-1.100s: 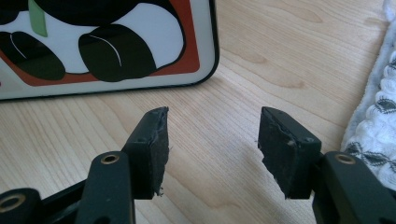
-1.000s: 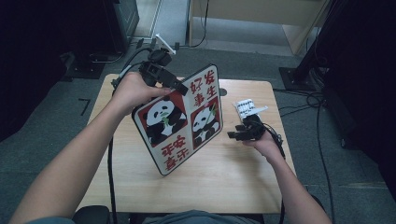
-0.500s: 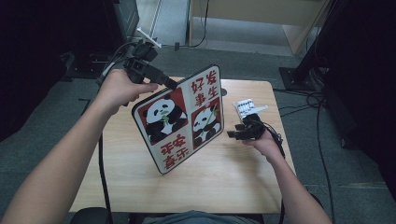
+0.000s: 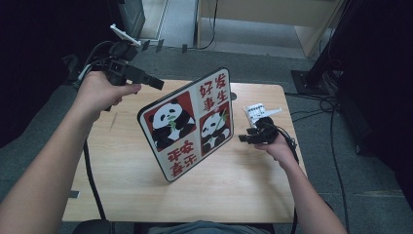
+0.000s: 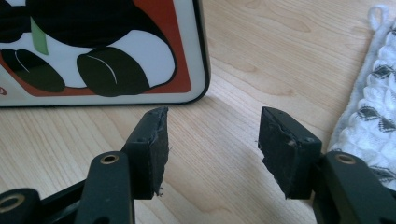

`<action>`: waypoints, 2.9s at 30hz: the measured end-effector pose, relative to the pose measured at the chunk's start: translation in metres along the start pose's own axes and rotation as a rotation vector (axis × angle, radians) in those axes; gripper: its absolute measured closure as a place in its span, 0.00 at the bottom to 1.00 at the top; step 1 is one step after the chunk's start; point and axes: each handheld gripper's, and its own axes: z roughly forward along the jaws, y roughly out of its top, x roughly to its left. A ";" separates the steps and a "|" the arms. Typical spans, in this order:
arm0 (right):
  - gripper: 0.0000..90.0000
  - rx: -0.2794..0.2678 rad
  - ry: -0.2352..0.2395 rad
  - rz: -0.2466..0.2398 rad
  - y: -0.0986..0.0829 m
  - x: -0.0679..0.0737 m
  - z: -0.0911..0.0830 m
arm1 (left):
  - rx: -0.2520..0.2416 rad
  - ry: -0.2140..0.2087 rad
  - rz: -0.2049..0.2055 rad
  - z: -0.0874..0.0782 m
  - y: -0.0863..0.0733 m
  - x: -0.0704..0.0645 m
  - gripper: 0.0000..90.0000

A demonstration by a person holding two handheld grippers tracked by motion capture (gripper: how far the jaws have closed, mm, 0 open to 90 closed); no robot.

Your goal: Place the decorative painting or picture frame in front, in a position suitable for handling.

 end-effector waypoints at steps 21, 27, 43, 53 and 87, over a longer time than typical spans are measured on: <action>0.49 -0.012 -0.037 0.020 -0.003 -0.019 -0.015 | -0.055 0.004 -0.055 0.012 -0.061 0.050 0.39; 0.49 -0.013 -0.051 0.019 -0.003 -0.024 -0.014 | -0.059 0.007 -0.063 0.018 -0.081 0.055 0.39; 0.50 -0.025 -0.117 0.040 -0.003 -0.041 -0.018 | -0.074 -0.016 -0.063 0.039 -0.135 0.054 0.43; 0.50 -0.046 -0.181 0.069 0.005 -0.057 -0.022 | -0.078 -0.015 -0.057 0.046 -0.171 0.049 0.43; 0.71 -0.001 -0.174 0.216 0.002 -0.094 0.009 | -0.147 -0.086 0.005 0.059 -0.196 0.002 0.52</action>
